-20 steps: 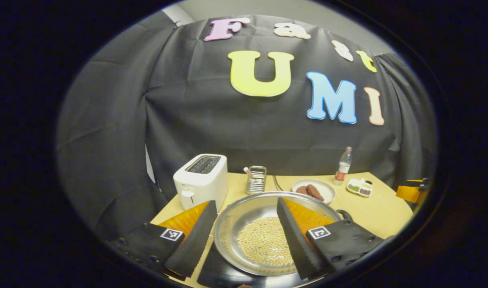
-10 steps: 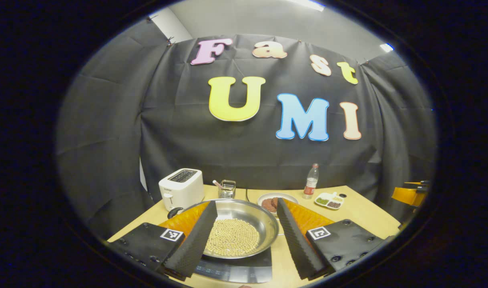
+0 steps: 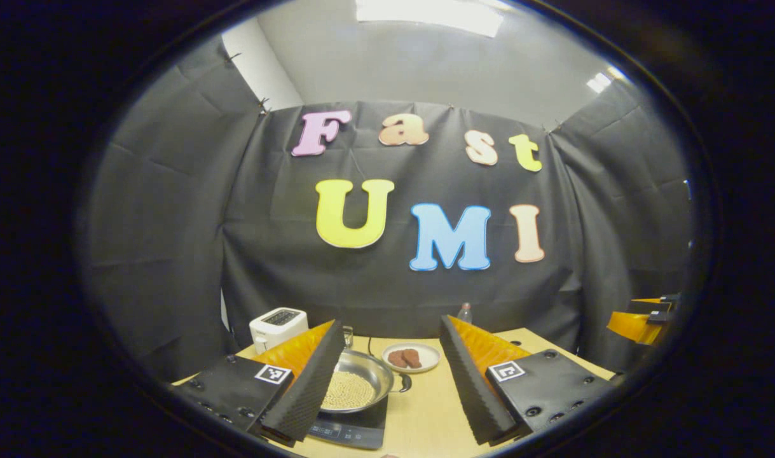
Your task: First push the handle of the pot to place it horizontally, then grasp the pot with both hands and set it on the induction cooktop.
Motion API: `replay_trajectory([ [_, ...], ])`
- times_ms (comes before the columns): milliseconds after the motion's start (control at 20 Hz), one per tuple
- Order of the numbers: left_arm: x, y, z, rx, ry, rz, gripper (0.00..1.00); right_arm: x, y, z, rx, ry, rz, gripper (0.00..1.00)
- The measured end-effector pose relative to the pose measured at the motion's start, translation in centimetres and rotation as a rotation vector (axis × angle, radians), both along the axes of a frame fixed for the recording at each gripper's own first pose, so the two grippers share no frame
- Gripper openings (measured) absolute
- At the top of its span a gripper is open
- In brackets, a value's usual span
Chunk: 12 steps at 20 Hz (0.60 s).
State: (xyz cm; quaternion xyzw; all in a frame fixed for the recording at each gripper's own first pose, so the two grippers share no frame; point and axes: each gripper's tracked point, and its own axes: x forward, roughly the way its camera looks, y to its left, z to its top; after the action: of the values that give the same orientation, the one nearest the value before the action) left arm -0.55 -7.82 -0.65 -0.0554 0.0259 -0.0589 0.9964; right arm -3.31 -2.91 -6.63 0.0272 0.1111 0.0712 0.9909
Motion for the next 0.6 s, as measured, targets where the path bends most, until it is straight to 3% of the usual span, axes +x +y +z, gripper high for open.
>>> replay_trajectory([
  [600,-4.8,2.6,2.1,0.096,-0.07,-0.022,0.97,-3.3,1.4,4.5,-0.004,-0.103,-0.074,0.99],
])
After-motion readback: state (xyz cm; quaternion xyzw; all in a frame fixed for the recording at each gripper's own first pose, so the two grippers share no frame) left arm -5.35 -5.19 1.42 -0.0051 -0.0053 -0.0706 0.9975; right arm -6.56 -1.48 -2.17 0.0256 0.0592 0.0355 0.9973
